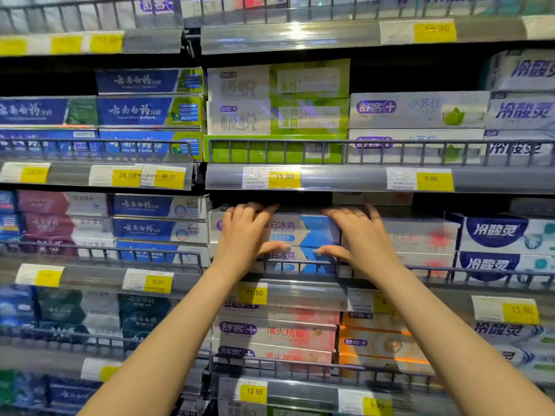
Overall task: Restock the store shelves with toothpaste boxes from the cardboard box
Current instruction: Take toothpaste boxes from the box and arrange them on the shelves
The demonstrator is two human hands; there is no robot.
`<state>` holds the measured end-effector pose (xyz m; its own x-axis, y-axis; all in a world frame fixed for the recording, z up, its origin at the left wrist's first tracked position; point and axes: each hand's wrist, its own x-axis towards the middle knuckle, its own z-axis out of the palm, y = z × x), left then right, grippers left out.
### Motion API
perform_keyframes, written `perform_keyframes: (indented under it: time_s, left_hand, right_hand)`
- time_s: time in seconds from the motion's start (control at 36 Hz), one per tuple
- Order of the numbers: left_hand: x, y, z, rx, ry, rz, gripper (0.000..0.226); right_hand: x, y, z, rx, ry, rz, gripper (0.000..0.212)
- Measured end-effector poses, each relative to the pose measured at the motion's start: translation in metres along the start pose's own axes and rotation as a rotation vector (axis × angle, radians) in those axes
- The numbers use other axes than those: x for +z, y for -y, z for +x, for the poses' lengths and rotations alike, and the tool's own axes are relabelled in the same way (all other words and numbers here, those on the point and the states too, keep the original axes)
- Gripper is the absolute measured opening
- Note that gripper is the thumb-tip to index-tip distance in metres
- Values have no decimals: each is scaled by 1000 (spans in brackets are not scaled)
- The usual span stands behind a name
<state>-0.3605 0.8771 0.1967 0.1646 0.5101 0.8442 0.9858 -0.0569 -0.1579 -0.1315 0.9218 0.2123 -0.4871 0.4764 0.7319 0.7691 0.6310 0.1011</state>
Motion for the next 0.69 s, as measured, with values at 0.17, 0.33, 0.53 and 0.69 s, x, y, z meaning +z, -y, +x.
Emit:
perform_keyframes:
  time_s: [0.17,0.33,0.53,0.69]
  left_hand:
    - [-6,-3,2,-35,73,-26,83]
    - [-16,26,-1,-91,211,-31,89]
    - [-13,29,-3,-83,151,-6,78]
    - [-14,32,-5,-80,82,-79,89]
  right_hand:
    - [-3,4,2,17,40,-9,74]
    - [-5,2,3,-5,44,-19,73]
    - [-2,-2,0,-17,-3,3,72]
    - [-4,-1,2,-14,2,7,72]
